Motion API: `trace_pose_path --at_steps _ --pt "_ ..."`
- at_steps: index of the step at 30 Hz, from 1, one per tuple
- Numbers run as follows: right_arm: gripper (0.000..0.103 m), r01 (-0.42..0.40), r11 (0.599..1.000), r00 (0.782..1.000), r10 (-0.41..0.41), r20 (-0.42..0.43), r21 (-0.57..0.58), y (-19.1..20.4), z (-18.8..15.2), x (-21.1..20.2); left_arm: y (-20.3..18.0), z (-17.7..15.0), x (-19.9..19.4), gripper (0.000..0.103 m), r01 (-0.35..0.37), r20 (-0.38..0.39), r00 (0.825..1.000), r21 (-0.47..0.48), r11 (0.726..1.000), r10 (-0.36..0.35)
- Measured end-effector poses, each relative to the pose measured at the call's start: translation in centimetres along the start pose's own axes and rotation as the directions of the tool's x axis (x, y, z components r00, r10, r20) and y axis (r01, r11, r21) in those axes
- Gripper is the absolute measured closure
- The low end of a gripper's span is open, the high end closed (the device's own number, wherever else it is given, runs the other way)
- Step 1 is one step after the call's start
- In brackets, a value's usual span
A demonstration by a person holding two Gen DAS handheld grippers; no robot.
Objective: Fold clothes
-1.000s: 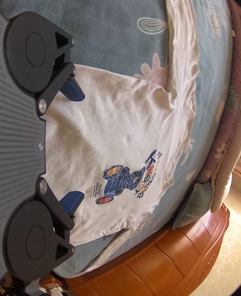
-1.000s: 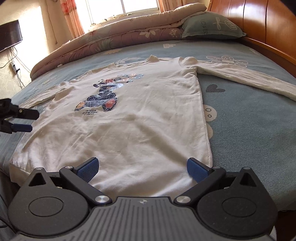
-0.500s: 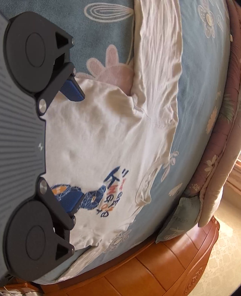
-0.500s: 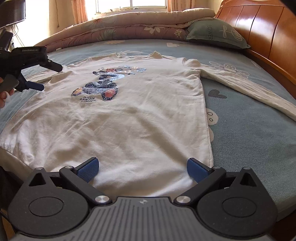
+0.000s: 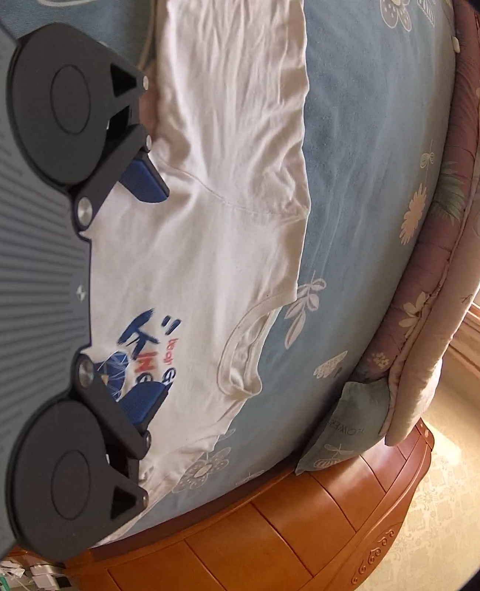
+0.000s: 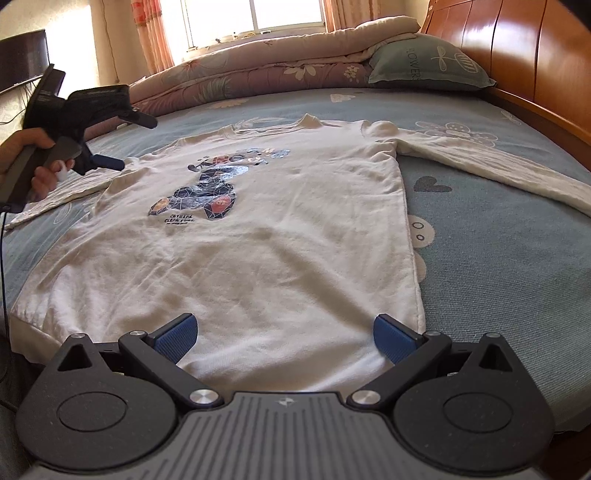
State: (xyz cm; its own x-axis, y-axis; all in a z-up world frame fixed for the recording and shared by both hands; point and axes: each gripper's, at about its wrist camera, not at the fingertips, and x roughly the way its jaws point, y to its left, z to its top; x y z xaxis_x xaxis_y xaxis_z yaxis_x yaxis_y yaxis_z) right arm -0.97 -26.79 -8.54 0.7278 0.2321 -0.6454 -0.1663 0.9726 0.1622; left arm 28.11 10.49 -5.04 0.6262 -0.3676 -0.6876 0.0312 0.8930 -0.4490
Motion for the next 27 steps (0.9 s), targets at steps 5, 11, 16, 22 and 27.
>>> trace_pose_path --at_steps 5,11,16,22,27 --pt "0.0 -0.042 0.998 0.999 0.041 0.019 0.051 -0.9 0.0 -0.3 1.8 -1.2 0.6 0.001 -0.015 -0.017 1.0 -0.026 1.0 0.015" --pt "0.0 -0.074 0.993 0.997 0.07 0.042 0.094 -1.6 -0.1 -0.4 -0.1 -2.8 -2.9 0.001 -0.043 -0.046 0.998 0.003 0.999 0.043" --pt "0.0 -0.093 0.989 0.995 0.086 0.059 0.117 -2.0 -0.2 -0.6 -3.7 -6.8 -6.1 0.001 0.032 -0.046 0.999 0.085 0.996 -0.028" --pt "0.0 -0.11 0.984 0.992 0.1 0.077 0.138 -2.3 -0.4 -0.7 -5.4 -13.0 -7.7 0.001 0.054 -0.102 0.994 0.122 0.991 -0.042" --pt "0.0 -0.123 0.981 0.99 0.111 0.09 0.147 -2.4 -0.6 -1.0 -5.0 -16.1 -8.9 0.001 0.027 -0.097 0.995 0.094 0.995 -0.018"
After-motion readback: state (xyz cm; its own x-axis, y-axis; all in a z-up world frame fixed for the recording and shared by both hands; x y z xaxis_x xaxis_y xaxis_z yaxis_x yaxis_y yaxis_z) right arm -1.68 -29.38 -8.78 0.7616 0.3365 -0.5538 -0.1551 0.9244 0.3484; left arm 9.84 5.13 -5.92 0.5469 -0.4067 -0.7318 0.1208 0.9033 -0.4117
